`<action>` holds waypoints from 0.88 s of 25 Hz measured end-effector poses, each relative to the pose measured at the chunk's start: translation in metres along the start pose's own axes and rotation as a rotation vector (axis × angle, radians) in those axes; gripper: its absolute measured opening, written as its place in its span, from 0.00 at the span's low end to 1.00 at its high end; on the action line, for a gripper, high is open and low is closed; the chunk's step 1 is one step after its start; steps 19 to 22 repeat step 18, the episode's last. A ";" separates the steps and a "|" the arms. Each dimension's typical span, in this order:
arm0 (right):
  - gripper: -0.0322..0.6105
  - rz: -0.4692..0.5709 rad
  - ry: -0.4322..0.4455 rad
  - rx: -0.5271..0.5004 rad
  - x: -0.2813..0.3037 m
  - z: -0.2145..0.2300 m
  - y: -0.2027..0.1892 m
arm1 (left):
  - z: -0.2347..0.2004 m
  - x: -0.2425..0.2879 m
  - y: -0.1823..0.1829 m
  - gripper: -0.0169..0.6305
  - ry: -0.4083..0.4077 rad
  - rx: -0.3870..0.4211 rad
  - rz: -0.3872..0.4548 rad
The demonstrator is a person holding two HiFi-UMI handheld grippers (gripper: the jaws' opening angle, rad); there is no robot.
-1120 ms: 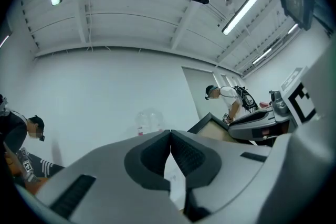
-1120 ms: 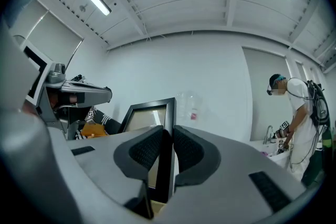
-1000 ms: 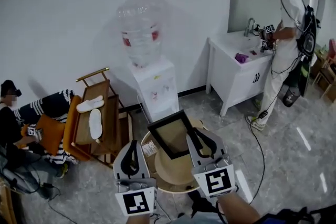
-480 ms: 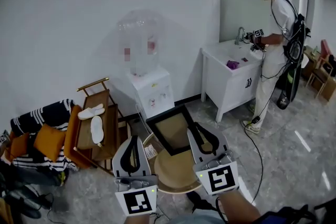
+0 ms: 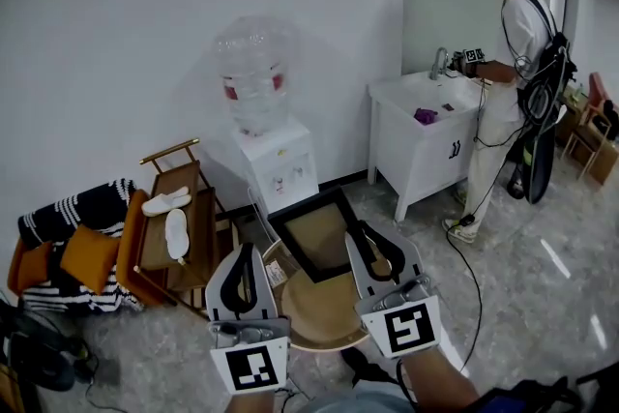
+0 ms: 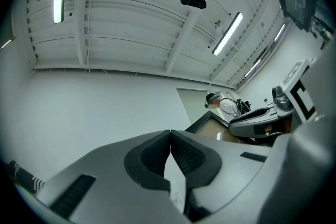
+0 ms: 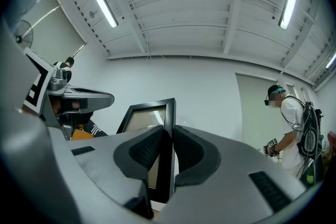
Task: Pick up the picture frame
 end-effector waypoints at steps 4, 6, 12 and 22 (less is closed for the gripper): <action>0.17 0.001 -0.004 0.008 0.001 0.003 -0.002 | 0.003 0.004 -0.002 0.05 -0.003 -0.002 -0.007; 0.17 0.000 -0.008 0.013 0.000 0.003 -0.004 | 0.004 0.004 -0.003 0.05 -0.007 0.001 -0.005; 0.17 -0.004 -0.011 0.011 0.003 -0.001 -0.008 | 0.001 0.005 -0.010 0.05 -0.014 0.007 -0.015; 0.17 -0.005 -0.012 0.006 0.004 0.005 -0.007 | 0.004 0.009 -0.006 0.05 -0.014 0.011 -0.013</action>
Point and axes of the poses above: the fingertips, and each gripper's own axes: x forward along the fingers, z to its right, y out of its top, the point moved 8 cm from there along -x, backward along the fingers, and after that the axes turned 7 degrees about -z, right-handed, at the moved point
